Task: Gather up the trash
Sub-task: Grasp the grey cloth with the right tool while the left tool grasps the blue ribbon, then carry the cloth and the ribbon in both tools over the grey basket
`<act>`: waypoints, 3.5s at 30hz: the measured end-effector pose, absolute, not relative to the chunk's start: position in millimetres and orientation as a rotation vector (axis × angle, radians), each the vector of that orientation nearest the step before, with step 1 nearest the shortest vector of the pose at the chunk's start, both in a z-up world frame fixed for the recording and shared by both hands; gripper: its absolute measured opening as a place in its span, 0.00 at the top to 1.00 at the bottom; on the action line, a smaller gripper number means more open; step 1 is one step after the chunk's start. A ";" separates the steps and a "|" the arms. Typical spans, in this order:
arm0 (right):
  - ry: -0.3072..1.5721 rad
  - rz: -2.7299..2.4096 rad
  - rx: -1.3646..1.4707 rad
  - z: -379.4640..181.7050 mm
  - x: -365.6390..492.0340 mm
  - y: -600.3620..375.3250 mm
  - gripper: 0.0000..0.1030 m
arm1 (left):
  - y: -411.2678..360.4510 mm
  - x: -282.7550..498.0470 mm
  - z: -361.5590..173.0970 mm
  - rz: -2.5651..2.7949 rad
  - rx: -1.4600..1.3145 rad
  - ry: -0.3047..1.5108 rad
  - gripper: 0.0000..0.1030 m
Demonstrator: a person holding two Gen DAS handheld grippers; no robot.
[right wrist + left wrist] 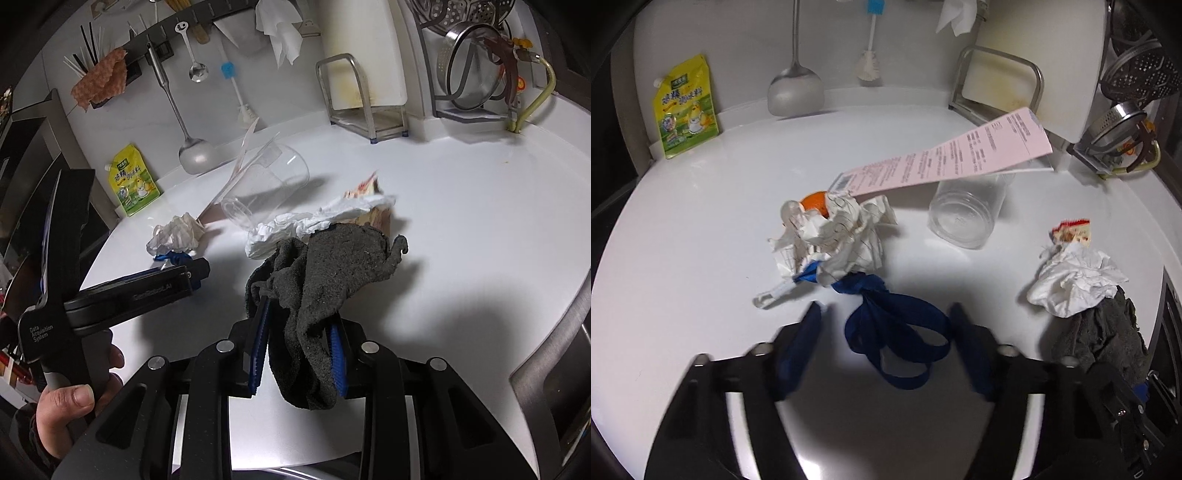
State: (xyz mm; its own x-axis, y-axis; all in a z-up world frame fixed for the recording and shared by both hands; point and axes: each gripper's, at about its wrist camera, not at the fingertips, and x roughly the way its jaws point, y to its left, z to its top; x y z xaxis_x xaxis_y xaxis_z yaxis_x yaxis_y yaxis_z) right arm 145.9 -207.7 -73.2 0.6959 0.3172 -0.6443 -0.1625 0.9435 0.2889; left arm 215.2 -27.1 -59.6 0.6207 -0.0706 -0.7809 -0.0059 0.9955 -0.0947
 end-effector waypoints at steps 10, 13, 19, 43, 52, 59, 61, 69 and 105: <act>0.752 0.308 0.201 -72.1 138.3 -192.6 0.72 | -18.5 193.0 -51.9 -0.129 -0.109 0.854 0.93; 0.745 0.316 0.203 -68.8 133.9 -188.7 0.72 | -11.7 179.7 -40.6 -0.139 -0.101 0.819 0.93; 0.711 0.321 0.209 -53.4 125.0 -186.2 0.72 | -0.8 157.0 -18.9 -0.162 -0.090 0.766 0.93; 0.702 0.235 0.226 -49.5 27.6 -173.8 0.72 | 5.1 37.2 -0.1 -0.265 -0.028 0.699 0.93; 0.712 0.187 0.216 -55.9 -28.0 -181.4 0.73 | -14.1 -11.2 -10.4 -0.340 0.003 0.713 0.93; 0.720 0.135 0.239 -70.5 -75.3 -200.6 0.72 | -36.2 -43.0 -23.0 -0.419 0.015 0.742 0.93; 0.727 0.124 0.247 -77.2 -85.9 -205.6 0.73 | -43.1 -51.0 -26.1 -0.440 0.019 0.746 0.93; 0.797 0.113 0.254 -108.4 -115.0 -207.8 0.72 | -63.0 -71.0 -52.7 -0.486 0.046 0.804 0.93; 0.911 0.119 0.313 -159.3 -112.5 -216.0 0.72 | -68.9 -64.5 -114.9 -0.439 0.082 0.941 0.92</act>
State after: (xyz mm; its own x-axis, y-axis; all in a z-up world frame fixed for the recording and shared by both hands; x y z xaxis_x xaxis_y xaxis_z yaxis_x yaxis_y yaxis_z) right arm -112.5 -216.0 -159.3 0.6100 0.2331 -0.7574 0.0303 0.9482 0.3162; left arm -64.5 -68.9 -114.9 0.5079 -0.3287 -0.7962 0.3989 0.9090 -0.1209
